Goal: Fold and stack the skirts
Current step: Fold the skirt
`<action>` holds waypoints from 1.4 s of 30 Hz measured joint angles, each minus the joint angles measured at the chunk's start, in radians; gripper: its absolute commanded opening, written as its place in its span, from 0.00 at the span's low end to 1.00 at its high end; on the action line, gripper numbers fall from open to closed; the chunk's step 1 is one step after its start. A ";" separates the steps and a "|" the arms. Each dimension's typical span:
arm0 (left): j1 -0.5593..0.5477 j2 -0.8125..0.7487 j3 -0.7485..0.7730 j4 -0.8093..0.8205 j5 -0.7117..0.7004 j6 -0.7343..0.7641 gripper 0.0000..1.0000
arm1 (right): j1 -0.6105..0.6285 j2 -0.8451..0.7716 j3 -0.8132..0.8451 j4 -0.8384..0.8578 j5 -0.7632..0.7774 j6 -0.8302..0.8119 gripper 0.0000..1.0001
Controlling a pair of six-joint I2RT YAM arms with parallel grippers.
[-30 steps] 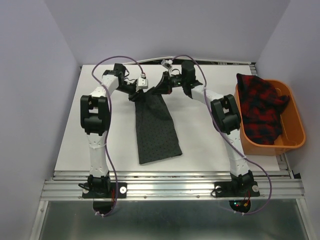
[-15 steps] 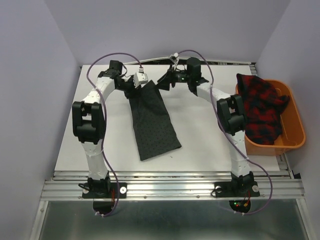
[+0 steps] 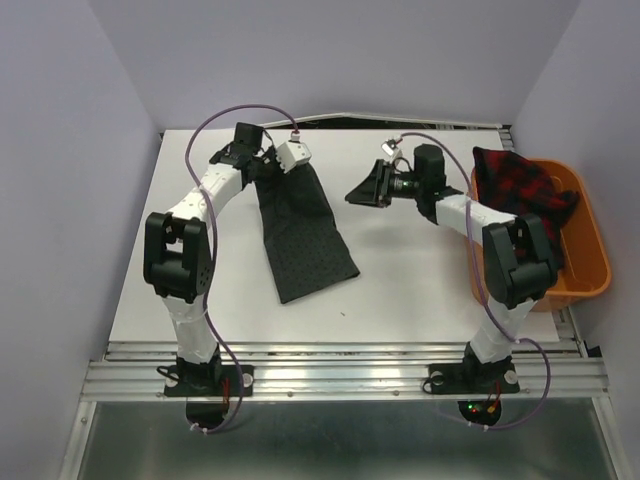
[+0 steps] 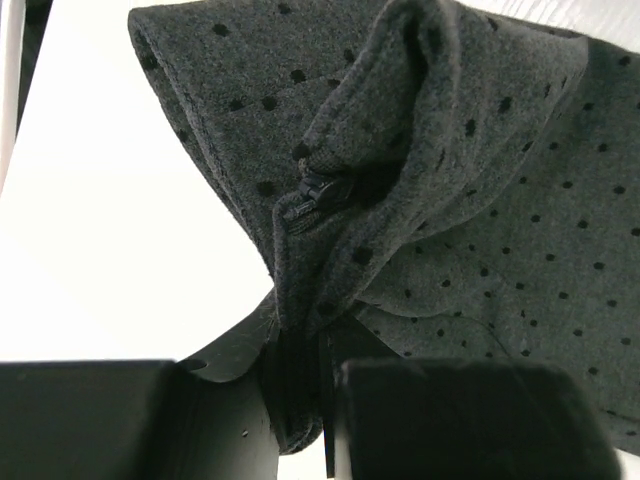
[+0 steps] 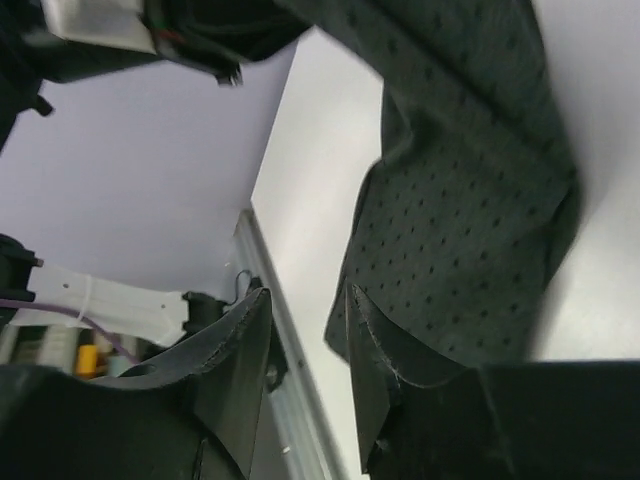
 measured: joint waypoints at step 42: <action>-0.374 -0.168 -0.296 -0.121 -0.227 -0.538 0.00 | 0.194 0.415 -0.149 0.530 0.365 0.633 0.15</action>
